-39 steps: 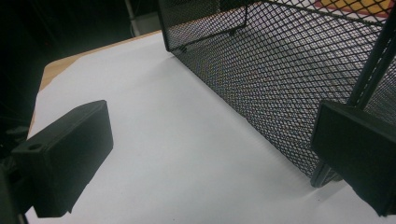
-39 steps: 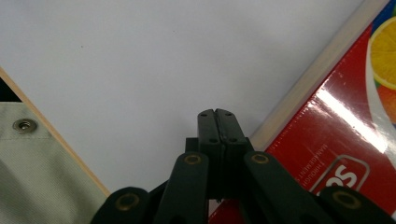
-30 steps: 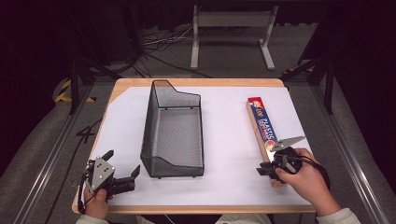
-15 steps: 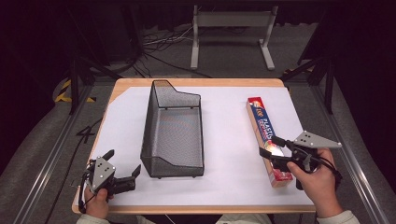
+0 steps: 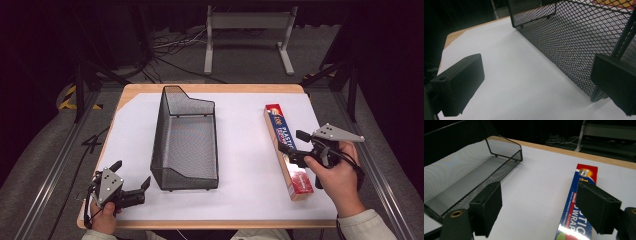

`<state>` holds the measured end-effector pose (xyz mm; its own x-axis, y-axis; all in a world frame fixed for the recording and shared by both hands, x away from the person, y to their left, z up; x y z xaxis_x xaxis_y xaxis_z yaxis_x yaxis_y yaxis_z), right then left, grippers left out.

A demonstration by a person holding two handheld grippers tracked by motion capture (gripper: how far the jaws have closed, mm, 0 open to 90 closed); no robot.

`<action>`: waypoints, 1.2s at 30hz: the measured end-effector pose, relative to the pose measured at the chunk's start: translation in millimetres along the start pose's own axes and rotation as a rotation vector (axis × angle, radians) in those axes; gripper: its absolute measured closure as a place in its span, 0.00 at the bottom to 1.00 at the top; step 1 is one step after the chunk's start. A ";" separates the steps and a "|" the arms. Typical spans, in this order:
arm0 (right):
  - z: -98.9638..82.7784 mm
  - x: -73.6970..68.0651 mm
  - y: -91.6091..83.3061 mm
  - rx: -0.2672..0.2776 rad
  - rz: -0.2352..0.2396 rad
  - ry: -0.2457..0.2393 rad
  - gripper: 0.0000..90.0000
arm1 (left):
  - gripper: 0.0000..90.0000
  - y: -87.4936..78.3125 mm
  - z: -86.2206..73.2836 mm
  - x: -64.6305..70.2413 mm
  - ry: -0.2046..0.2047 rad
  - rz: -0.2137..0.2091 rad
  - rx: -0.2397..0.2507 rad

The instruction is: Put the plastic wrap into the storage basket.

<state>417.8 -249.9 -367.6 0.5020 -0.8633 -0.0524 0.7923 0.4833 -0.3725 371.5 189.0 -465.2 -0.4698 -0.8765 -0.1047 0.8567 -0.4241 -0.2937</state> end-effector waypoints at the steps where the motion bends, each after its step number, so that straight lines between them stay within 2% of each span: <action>1: 1.3 1.7 2.1 -0.008 -0.009 -0.003 0.24 | 0.00 -0.1 0.0 -0.2 0.000 0.000 0.000; 5: 5.8 10.1 12.7 -0.028 -0.039 -0.020 0.23 | 0.00 -0.4 -0.3 -0.3 -0.001 0.001 0.000; 11: 8.6 23.0 25.4 -0.051 -0.075 -0.018 0.22 | 0.00 0.2 -1.0 -0.1 0.000 0.000 -0.003; 14: 6.9 29.8 33.4 -0.072 -0.088 -0.013 0.23 | 0.00 0.1 -1.0 0.2 0.000 -0.002 -0.004; 16: 2.1 36.5 40.5 -0.093 -0.122 -0.015 0.26 | 0.00 1.0 -1.8 0.5 0.003 -0.004 -0.008; 19: -2.3 38.8 45.2 -0.104 -0.127 -0.007 0.26 | 0.00 1.5 -2.7 1.3 0.005 -0.007 -0.013; 22: -16.9 45.5 55.1 -0.167 -0.138 0.015 0.23 | 0.00 1.4 -2.5 1.0 0.007 -0.007 -0.012; 24: -19.8 46.7 56.7 -0.181 -0.143 0.021 0.21 | 0.00 1.4 -2.6 1.0 0.004 -0.007 -0.012; 28: -35.8 51.2 62.6 -0.280 -0.157 0.030 0.17 | 0.00 1.7 -3.1 1.3 0.003 -0.011 -0.015; 36: -58.2 57.8 72.1 -0.383 -0.168 0.054 0.13 | 0.00 2.1 -3.9 1.6 0.006 -0.016 -0.022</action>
<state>483.8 -273.4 -451.3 0.3494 -0.9369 -0.0063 0.6702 0.2547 -0.6972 371.7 187.6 -469.7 -0.4849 -0.8682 -0.1057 0.8441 -0.4329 -0.3165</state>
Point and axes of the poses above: each handheld gripper's, and its own axes: y roughly forward along the jaws, z roughly out of its top, x roughly to its right, the point moved 10 cm from there along y, roughly forward along the jaws, and after that the axes turned 4 degrees about x, right-handed, at the moved point
